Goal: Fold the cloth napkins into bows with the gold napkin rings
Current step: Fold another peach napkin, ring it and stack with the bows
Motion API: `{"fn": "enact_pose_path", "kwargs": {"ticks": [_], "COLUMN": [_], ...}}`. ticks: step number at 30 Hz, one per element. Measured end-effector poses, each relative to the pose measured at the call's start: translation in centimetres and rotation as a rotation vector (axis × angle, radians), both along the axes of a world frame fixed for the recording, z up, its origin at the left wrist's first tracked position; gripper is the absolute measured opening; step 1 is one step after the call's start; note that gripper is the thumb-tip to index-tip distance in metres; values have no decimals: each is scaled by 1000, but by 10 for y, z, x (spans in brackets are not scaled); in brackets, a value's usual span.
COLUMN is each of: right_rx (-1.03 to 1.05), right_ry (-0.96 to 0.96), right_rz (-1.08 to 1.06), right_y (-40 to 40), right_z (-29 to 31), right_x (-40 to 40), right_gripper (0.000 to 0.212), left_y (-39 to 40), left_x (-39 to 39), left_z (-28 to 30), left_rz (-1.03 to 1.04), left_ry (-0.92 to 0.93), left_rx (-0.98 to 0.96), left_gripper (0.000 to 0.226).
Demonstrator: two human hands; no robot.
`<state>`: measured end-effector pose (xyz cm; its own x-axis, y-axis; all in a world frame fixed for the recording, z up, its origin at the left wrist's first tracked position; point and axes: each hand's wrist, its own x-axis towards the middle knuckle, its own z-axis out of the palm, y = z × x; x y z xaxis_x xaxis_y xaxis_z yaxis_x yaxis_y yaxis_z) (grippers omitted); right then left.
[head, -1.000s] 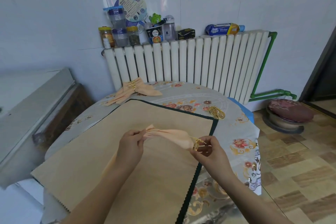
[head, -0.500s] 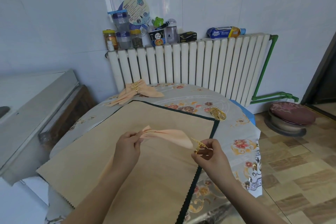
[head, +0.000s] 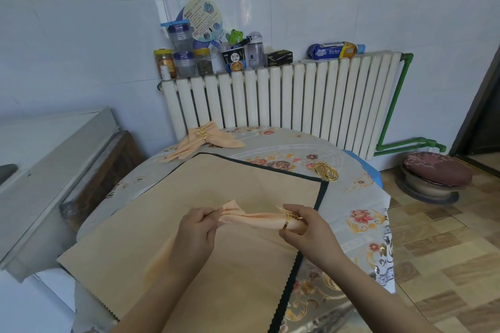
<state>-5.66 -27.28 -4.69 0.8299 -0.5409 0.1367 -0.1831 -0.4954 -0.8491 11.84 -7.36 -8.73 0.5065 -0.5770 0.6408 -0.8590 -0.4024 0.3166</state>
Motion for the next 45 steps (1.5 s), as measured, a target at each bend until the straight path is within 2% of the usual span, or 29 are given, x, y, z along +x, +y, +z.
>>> {"fn": "enact_pose_path", "kwargs": {"ticks": [4, 7, 11, 15, 21, 25, 27, 31, 35, 39, 42, 45], "right_rx": [-137, -201, -197, -75, 376, 501, 420, 101, -46, -229, -462, -571], "right_ry": [176, 274, 272, 241, 176, 141, 164, 266, 214, 203, 228, 209], "right_rz": [155, 233, 274, 299, 354, 392, 397, 397, 394, 358, 311, 287], "right_y": [-6, -7, -6, -5, -6, -1, 1, 5, 9, 9, 13, 18], "right_z": [6, 6, 8, 13, 14, 8, 10, 16, 16, 15, 15, 14], "right_x": [1, 3, 4, 5, 2, 4, 3, 3, 6, 8, 9, 10], "right_gripper": [36, 39, 42, 43, 47, 51, 53, 48, 36, 45, 52, 53], "left_y": [6, 7, 8, 10, 15, 14, 14, 14, 13, 11, 12, 9], "left_x": [-1, -8, -12, -11, -13, -16, -19, -24, -25, -26, -26, -30], "left_z": [-1, 2, 5, 5, 2, 2, 3, 6, 4, 2, 2, 2], "left_rz": [-40, -73, -91, -107, -89, -118, -135, -146, -99, -69, -52, -36], "left_ry": [-94, -161, -176, -181, -130, -128, -140, -161, -118, -56, -81, -113], "left_rx": [-2, -18, -42, -66, -124, -113, -94, -66, -71, -63, -21, 10], "left_gripper": [33, 45, 45, 41, 40, 36, 29, 28, 30, 31, 30, 29]}}
